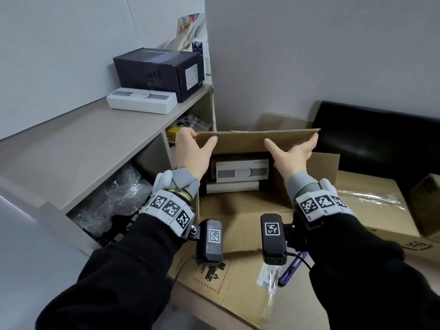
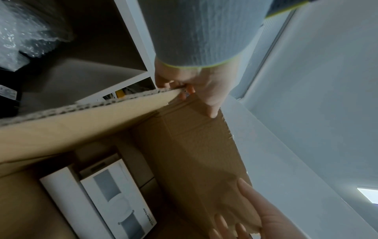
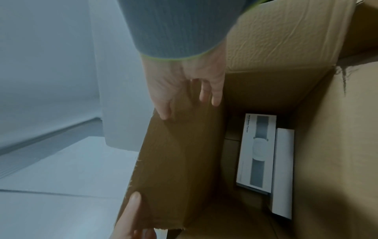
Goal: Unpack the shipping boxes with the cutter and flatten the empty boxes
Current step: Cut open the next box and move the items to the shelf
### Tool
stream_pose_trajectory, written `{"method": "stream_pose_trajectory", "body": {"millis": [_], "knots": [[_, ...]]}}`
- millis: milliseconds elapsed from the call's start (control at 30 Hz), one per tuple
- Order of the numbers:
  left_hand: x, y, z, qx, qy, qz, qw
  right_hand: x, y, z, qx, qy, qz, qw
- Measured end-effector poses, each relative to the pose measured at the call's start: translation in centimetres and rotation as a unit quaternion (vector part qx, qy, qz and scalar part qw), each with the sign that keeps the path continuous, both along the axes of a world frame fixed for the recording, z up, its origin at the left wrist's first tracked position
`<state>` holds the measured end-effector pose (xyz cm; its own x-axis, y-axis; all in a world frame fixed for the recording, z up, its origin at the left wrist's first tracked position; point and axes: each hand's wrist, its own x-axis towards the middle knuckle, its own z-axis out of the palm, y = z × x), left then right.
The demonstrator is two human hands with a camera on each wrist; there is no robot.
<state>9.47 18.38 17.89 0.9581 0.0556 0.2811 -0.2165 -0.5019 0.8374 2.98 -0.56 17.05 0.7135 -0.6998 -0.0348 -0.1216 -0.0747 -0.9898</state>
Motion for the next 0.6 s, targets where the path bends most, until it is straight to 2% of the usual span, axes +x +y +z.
{"method": "stream_pose_trajectory", "body": {"millis": [167,300,400,500,600], "knots": [[0.7,-0.1,0.2,-0.024,0.026,0.001,0.999,-0.1,-0.4,0.3,-0.016,0.048,-0.028,0.998],[0.8,0.0,0.9,-0.036,0.046,-0.004,0.998,0.6,-2.2,0.7,-0.015,0.004,-0.057,0.998],[0.6,0.0,1.3,-0.041,0.034,0.005,0.999,1.4,-3.9,1.0,0.008,-0.015,-0.024,1.0],[0.1,-0.4,1.3,0.024,-0.006,-0.004,1.0,2.2,-3.8,1.1,-0.002,-0.015,0.022,1.0],[-0.8,-1.4,0.5,0.14,-0.118,-0.035,0.983,3.0,-2.9,1.0,-0.033,-0.018,0.045,0.998]]}}
